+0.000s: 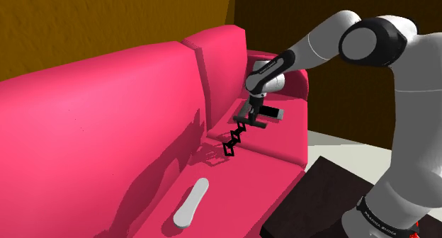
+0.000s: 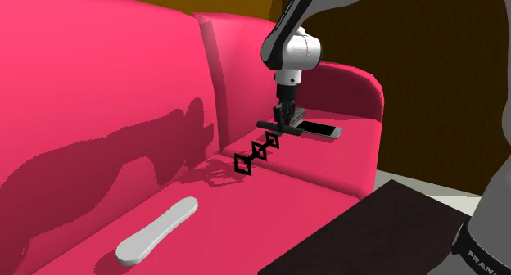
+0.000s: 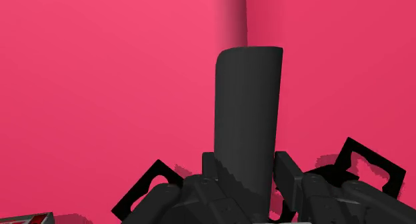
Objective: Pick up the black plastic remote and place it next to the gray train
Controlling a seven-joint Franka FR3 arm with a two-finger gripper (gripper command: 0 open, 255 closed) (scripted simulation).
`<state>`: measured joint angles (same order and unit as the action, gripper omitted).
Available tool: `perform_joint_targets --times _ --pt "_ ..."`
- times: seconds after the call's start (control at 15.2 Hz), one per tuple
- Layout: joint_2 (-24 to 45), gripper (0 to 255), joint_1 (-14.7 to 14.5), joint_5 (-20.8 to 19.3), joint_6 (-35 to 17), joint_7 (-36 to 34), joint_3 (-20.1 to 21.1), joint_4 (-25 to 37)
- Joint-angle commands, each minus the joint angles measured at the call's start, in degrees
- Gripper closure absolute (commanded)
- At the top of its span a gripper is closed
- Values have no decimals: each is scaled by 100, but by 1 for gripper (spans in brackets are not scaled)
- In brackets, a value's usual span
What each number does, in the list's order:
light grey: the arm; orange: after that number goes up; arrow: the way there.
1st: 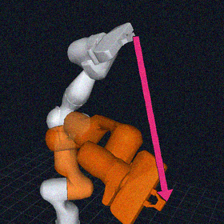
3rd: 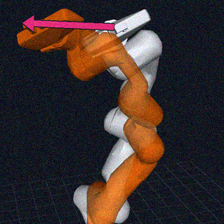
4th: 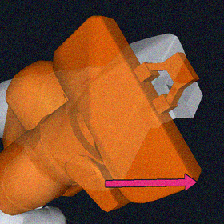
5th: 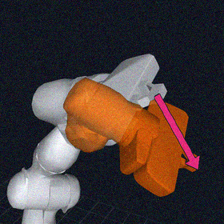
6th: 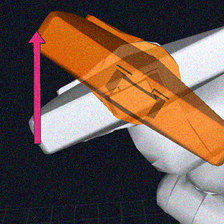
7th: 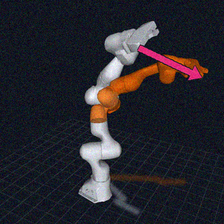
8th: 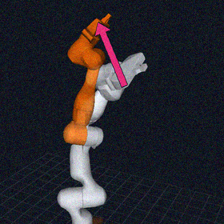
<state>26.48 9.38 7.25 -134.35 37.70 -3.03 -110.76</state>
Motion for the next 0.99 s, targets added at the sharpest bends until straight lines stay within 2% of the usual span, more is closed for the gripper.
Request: perform_joint_targets --times 0.0,0.33,0.53,0.92 --pt "206 255 177 17 121 226 -49 312" --pt "813 255 590 45 587 675 -143 1349" --pt "1296 255 862 61 963 934 -189 2188" --pt "1587 255 877 94 669 966 -163 2184"
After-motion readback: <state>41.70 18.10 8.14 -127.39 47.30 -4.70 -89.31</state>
